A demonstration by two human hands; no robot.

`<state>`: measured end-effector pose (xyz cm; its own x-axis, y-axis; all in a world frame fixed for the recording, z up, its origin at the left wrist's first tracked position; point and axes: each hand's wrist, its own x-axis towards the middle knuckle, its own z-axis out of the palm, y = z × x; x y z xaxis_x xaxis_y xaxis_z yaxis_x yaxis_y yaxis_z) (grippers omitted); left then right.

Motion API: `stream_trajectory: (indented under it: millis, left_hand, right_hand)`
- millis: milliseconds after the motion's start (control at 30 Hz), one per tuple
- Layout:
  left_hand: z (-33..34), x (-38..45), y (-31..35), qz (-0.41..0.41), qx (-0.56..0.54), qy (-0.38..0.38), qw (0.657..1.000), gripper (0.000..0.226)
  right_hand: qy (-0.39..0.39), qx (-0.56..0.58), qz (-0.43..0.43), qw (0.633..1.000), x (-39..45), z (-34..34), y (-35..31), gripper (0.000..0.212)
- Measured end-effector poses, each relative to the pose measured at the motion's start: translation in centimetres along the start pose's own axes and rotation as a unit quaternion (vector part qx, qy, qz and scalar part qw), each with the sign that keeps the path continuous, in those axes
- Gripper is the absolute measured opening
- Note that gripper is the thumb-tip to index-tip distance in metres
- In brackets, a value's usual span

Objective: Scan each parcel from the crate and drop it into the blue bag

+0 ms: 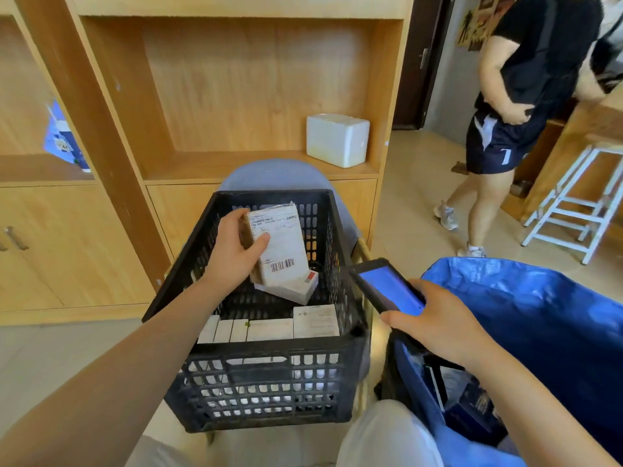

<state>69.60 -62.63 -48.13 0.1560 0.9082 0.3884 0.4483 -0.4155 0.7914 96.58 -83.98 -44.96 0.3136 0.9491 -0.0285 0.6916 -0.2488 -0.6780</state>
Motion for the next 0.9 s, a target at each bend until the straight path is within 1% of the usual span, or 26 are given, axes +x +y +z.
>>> stream_trajectory:
  millis: [233, 400, 500, 567, 633, 700, 767, 900]
  left_hand:
    - [7.5, 2.1, 8.3, 0.052, -0.093, -0.061, 0.992, 0.068]
    - [16.1, 2.0, 14.2, 0.071, -0.113, -0.154, 0.979, 0.065]
    - [22.4, 0.5, 15.8, 0.070, -0.045, -0.214, 0.973, 0.058]
    - [26.5, -1.1, 16.0, 0.059, 0.009, -0.265, 0.963, 0.060]
    - [30.4, -2.9, 15.6, 0.037, 0.038, -0.312, 0.948, 0.062]
    - [34.0, -4.6, 14.5, 0.027, 0.074, -0.344, 0.936, 0.057]
    - [37.2, -5.8, 12.6, 0.038, 0.130, -0.370, 0.919, 0.049]
    - [41.5, -7.4, 7.8, 0.036, 0.209, -0.393, 0.895, 0.044]
  right_hand:
    - [0.060, 0.031, 0.077, 0.995, -1.6, -4.9, 6.8, 0.027]
    - [0.104, 0.040, 0.145, 0.983, -3.7, -8.1, 12.8, 0.029]
    - [0.116, 0.022, 0.190, 0.975, -4.8, -9.2, 16.7, 0.032]
    - [0.117, 0.025, 0.220, 0.968, -5.6, -9.5, 19.2, 0.034]
    - [0.112, 0.028, 0.244, 0.963, -6.2, -9.5, 21.4, 0.036]
    - [0.103, 0.018, 0.262, 0.959, -6.6, -9.1, 23.3, 0.037]
    - [0.093, 0.017, 0.278, 0.956, -6.6, -8.6, 24.9, 0.039]
    - [0.077, 0.007, 0.295, 0.952, -5.9, -7.2, 27.4, 0.043]
